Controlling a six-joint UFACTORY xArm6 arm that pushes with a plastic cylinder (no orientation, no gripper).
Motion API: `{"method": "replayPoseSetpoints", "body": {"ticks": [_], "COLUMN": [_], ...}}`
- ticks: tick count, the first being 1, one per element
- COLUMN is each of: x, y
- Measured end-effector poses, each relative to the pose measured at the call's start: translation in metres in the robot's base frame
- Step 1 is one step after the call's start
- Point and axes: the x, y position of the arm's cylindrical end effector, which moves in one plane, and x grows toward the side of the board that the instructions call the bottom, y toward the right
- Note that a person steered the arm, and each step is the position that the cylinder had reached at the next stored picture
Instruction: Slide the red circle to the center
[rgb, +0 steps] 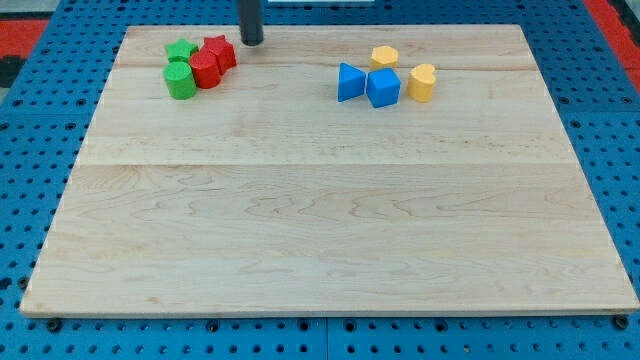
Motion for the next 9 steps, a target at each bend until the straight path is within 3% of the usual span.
{"method": "replayPoseSetpoints", "body": {"ticks": [2,4,5,9], "x": [0.015,0.062,0.04,0.061], "y": [-0.044,0.031,-0.002,-0.062]}}
